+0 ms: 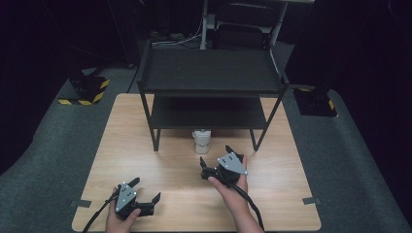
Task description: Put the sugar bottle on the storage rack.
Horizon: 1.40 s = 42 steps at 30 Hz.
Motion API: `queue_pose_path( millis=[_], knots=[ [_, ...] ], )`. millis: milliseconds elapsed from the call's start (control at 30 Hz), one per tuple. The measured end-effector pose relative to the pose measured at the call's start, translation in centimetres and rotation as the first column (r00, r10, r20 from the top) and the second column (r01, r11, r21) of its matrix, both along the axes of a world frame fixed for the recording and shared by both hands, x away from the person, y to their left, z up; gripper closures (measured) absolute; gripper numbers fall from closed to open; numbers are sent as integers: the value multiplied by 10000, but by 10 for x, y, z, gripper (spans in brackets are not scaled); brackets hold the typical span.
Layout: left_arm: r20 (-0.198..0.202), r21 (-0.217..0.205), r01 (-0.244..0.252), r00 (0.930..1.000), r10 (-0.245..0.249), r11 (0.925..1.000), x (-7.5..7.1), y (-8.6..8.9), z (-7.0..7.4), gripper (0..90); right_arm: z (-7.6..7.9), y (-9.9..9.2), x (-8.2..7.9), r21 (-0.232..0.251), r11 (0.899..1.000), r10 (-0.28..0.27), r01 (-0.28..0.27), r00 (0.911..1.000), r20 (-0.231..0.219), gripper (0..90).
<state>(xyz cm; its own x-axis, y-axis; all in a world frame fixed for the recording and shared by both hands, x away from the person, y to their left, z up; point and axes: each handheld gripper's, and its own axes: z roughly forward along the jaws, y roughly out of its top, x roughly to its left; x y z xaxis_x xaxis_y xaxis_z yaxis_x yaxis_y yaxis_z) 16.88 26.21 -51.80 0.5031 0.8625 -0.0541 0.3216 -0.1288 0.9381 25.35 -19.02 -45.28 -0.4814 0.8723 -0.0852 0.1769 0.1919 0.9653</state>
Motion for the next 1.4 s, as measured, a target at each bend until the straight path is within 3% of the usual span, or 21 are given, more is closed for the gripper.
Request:
queue_pose_path(
  millis=[400, 767, 1167, 1267, 1400],
  knots=[
    [-19, -92, 70, 10000, -70, 9999, 1, 2, 0, 5, -23, 34, 40, 129, 9986, -503, 504, 9987, -116, 21],
    [-47, -244, 134, 9999, -135, 9996, 1, 4, -1, 5, -40, 63, 65, 29, 9902, -1396, 1397, 9902, -97, 128],
    [-21, -192, 178, 9998, -178, 9997, 1, 5, -1, 5, -57, 87, 69, 513, 9732, -2249, 2241, 9743, 99, 236],
    [-18, -197, 179, 9998, -179, 9996, 1, 5, -1, 5, -58, 88, 68, 726, 9716, -2269, 2252, 9738, 166, 282],
    [-27, -169, 213, 9998, -213, 9996, 2, 5, -1, 5, -56, 87, 67, 660, 9737, -2200, 2183, 9753, 193, 308]
  ],
)
